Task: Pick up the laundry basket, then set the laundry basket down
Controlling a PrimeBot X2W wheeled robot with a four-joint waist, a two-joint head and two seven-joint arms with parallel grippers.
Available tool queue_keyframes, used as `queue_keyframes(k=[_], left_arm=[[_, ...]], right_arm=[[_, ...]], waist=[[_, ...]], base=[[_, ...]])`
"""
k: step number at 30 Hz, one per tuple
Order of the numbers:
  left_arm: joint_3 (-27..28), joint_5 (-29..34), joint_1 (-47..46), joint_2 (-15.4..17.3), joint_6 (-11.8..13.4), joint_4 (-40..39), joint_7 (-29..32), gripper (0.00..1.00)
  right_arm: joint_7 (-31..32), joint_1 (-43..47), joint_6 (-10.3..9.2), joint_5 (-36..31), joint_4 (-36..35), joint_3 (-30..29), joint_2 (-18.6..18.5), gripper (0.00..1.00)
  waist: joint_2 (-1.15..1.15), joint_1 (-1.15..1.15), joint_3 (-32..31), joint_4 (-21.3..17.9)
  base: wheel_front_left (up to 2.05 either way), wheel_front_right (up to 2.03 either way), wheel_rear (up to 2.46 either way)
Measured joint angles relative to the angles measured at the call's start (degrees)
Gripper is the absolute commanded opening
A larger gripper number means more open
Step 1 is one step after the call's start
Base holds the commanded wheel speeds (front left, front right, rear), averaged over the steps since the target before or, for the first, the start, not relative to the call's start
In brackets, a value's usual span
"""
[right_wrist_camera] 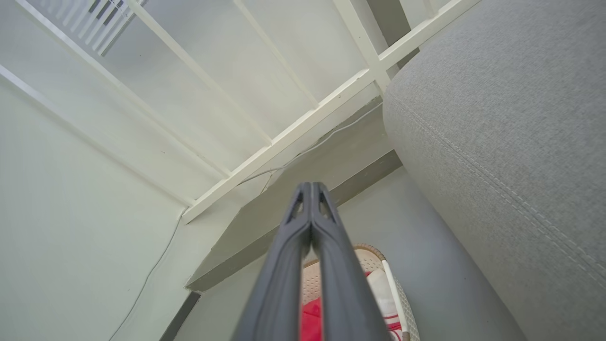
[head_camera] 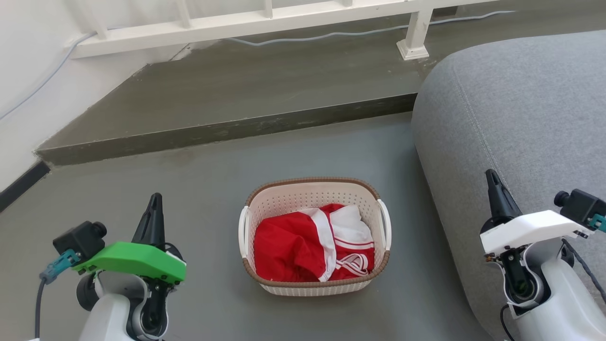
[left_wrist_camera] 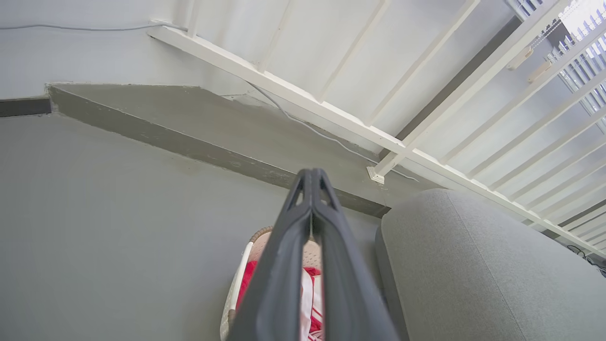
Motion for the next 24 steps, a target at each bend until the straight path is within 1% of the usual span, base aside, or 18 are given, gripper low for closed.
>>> queue_keyframes(k=[24], left_arm=[[4.2,-16.4,2.2,-0.2,-1.0,-1.1,5.0,0.0]], right_arm=[[5.0,1.4,0.85,16.1,-1.8,-5.0,1.7,0.0]], waist=[[0.0,0.0,-1.3,0.8]], base=[[0.0,0.0,0.0]])
